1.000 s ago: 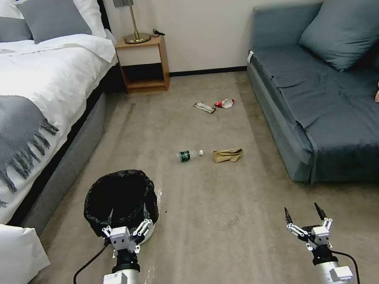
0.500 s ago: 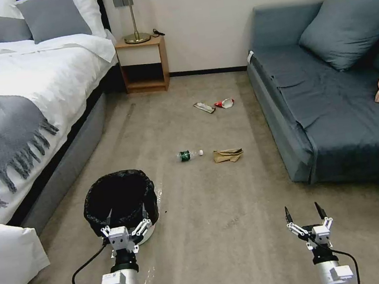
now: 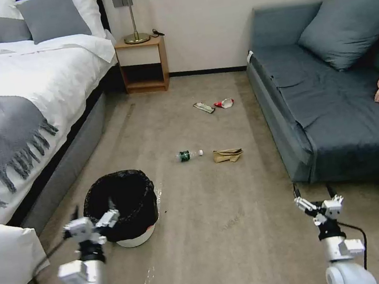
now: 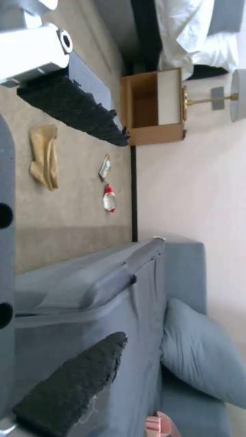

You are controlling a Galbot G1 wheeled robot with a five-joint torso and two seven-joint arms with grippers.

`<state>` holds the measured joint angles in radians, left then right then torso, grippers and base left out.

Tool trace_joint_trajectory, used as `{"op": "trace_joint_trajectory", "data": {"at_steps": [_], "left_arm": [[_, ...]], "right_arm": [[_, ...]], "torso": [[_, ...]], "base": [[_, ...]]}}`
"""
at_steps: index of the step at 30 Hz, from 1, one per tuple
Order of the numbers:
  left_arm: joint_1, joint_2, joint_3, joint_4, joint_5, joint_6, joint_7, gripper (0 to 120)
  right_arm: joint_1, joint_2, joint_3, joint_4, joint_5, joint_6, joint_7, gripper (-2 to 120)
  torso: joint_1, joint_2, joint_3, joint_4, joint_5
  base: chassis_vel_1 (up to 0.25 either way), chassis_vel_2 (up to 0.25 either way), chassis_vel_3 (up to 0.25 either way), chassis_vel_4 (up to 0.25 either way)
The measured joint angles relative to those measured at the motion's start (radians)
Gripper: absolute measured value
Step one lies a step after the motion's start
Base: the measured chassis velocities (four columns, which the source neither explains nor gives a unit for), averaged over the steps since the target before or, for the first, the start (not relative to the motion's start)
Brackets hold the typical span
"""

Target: Pick up the trash bin, then pick up the garbage on the floor and place it into the trash bin.

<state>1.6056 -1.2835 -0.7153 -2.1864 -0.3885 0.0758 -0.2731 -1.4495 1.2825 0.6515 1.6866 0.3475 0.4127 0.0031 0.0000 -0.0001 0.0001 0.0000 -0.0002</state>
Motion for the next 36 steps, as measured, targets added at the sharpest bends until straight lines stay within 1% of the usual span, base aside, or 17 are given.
{"op": "trace_joint_trajectory", "data": {"at_steps": [3, 4, 6, 7, 9, 10, 14, 15, 16, 17, 18, 19, 20, 21, 27, 30, 36], "left_arm": [[-0.005, 0.057, -0.085, -0.078, -0.11, 0.107, -0.043, 100], [-0.005, 0.057, -0.085, -0.078, -0.11, 0.107, -0.043, 100], [-0.008, 0.092, -0.137, -0.126, -0.179, 0.173, -0.07, 100], [-0.008, 0.092, -0.137, -0.126, -0.179, 0.173, -0.07, 100], [-0.011, 0.127, -0.19, -0.174, -0.246, 0.239, -0.098, 100], [-0.011, 0.127, -0.19, -0.174, -0.246, 0.239, -0.098, 100], [-0.016, 0.195, -0.291, -0.268, -0.379, 0.367, -0.149, 100], [-0.016, 0.195, -0.291, -0.268, -0.379, 0.367, -0.149, 100], [-0.01, 0.201, -0.307, -0.294, -0.392, 0.396, -0.162, 100], [0.003, 0.198, -0.312, -0.313, -0.397, 0.422, -0.168, 100], [0.003, 0.198, -0.312, -0.313, -0.397, 0.422, -0.168, 100], [0.009, 0.194, -0.313, -0.32, -0.397, 0.432, -0.172, 100], [0.009, 0.193, -0.313, -0.317, -0.397, 0.433, -0.173, 100], [0.009, 0.193, -0.313, -0.317, -0.397, 0.433, -0.173, 100], [0.009, 0.194, -0.313, -0.267, -0.392, 0.421, -0.173, 100], [0.007, 0.203, -0.313, -0.244, -0.391, 0.417, -0.173, 100], [-0.006, 0.226, -0.301, -0.195, -0.387, 0.415, -0.173, 100]], "right_arm": [[-0.012, -0.055, -0.039, 0.104, 0.06, -0.093, 0.074, 100], [-0.012, -0.055, -0.039, 0.104, 0.06, -0.093, 0.074, 100], [-0.019, -0.09, -0.065, 0.173, 0.101, -0.153, 0.123, 100], [-0.019, -0.09, -0.065, 0.173, 0.101, -0.153, 0.123, 100], [-0.026, -0.123, -0.089, 0.236, 0.137, -0.209, 0.168, 100], [-0.026, -0.123, -0.089, 0.236, 0.137, -0.209, 0.168, 100], [-0.041, -0.192, -0.138, 0.367, 0.213, -0.326, 0.263, 100], [-0.041, -0.192, -0.138, 0.367, 0.213, -0.326, 0.263, 100], [-0.044, -0.207, -0.149, 0.396, 0.23, -0.352, 0.283, 100], [-0.048, -0.225, -0.162, 0.43, 0.249, -0.382, 0.307, 100], [-0.048, -0.225, -0.162, 0.43, 0.249, -0.382, 0.307, 100], [-0.052, -0.246, -0.177, 0.469, 0.273, -0.418, 0.336, 100], [-0.056, -0.264, -0.189, 0.505, 0.292, -0.448, 0.36, 100], [-0.056, -0.264, -0.189, 0.505, 0.292, -0.448, 0.36, 100], [-0.075, -0.352, -0.253, 0.673, 0.39, -0.597, 0.48, 100], [-0.077, -0.365, -0.262, 0.698, 0.404, -0.619, 0.498, 100], [-0.076, -0.364, -0.272, 0.696, 0.397, -0.619, 0.501, 100]], "torso": [[0.0, 0.0, 0.0, 0.0001, 0.0001], [0.0, 0.0, 0.0, 0.0001, 0.0001], [0.0, 0.0, 0.0, 0.0001, 0.0001], [0.0, 0.0, 0.0, 0.0001, 0.0001], [0.0, 0.0, 0.0, 0.0001, 0.0], [0.0, 0.0, 0.0, 0.0001, 0.0], [0.0, 0.0, 0.0, 0.0, 0.0001], [0.0, 0.0, 0.0, 0.0, 0.0001], [0.0, 0.0, 0.0, -0.0003, 0.0005], [0.0, 0.0, 0.0, 0.0002, 0.0008], [0.0, 0.0, 0.0, 0.0002, 0.0008], [0.0, 0.0, 0.0, 0.0001, -0.0003], [0.0, 0.0, 0.0, 0.0004, 0.0], [0.0, 0.0, 0.0, 0.0004, 0.0], [0.0, 0.0, 0.0, 0.0001, 0.0], [0.0, 0.0, 0.0, 0.0002, 0.0], [0.0, 0.0, 0.0, 0.0, -0.0002]], "base": [[0.0, 0.0, 0.0, 0.0], [0.0, 0.0, 0.0, 0.0], [0.0, 0.0, 0.0, 0.0], [0.0, 0.0, 0.0, 0.0], [0.0, 0.0, 0.0, 0.0], [0.0, 0.0, 0.0, 0.0], [0.0, 0.0, 0.0, 0.0], [0.0, 0.0, 0.0, 0.0], [0.0, 0.0, 0.0, 0.0], [0.0, 0.0, 0.0, 0.0], [0.0, 0.0, 0.0, 0.0], [0.0, 0.0, 0.0, 0.0], [0.0, 0.0, 0.0, 0.0], [0.0, 0.0, 0.0, 0.0], [0.0, 0.0, 0.0, 0.0], [0.0, 0.0, 0.0, 0.0], [0.0, 0.0, 0.0, 0.0]]}}
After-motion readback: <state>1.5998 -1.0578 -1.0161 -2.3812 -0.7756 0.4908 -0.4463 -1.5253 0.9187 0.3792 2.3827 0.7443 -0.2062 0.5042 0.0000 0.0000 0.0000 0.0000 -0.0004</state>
